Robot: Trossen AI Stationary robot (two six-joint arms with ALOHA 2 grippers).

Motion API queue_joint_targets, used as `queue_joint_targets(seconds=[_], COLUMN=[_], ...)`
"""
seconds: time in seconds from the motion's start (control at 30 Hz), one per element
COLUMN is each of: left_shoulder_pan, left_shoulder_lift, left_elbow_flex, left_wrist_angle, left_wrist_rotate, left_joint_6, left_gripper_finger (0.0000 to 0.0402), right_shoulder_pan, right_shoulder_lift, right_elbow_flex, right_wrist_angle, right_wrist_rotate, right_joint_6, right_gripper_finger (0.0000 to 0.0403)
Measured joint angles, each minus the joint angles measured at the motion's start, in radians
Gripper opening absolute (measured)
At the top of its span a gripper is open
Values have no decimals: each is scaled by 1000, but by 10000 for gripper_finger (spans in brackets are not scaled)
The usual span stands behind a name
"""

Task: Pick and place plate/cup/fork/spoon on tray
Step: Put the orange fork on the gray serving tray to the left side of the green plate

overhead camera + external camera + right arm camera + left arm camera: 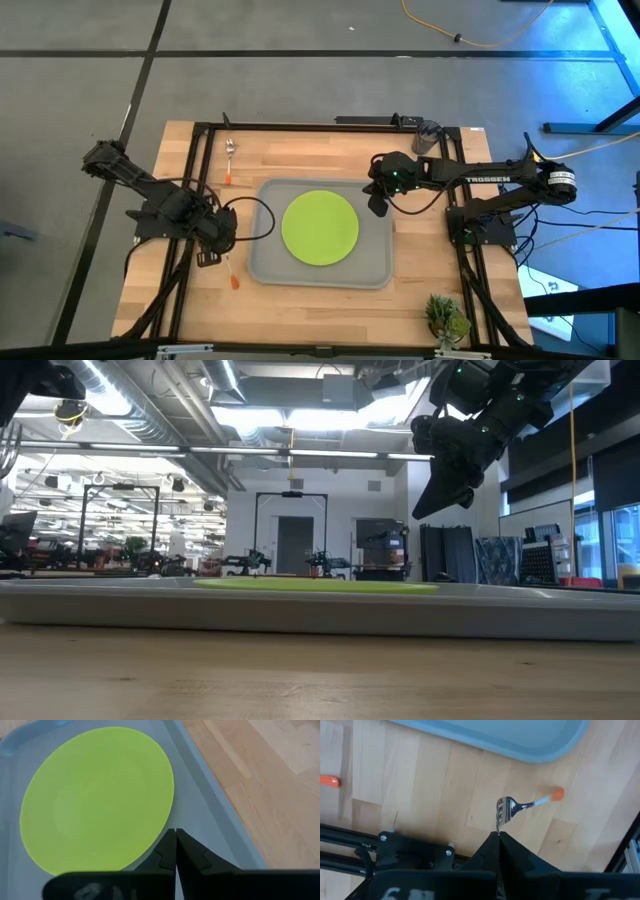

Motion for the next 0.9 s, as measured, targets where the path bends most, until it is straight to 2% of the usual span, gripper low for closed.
queue_joint_targets(seconds=[0.67, 0.9], left_shoulder_pan=[0, 0], left_shoulder_lift=[0, 0], left_elbow_flex=[2, 92], left_wrist_angle=[-4, -66], left_wrist_rotate=[61, 51], left_joint_6=[0, 0], left_gripper_finger=[0, 0], right_shoulder_pan=[0, 0], right_shoulder_lift=[0, 0], right_elbow_flex=[0, 0], right_wrist_angle=[0, 0], right_wrist_rotate=[0, 2], right_joint_6=[0, 0], right_gripper_finger=[6, 6])
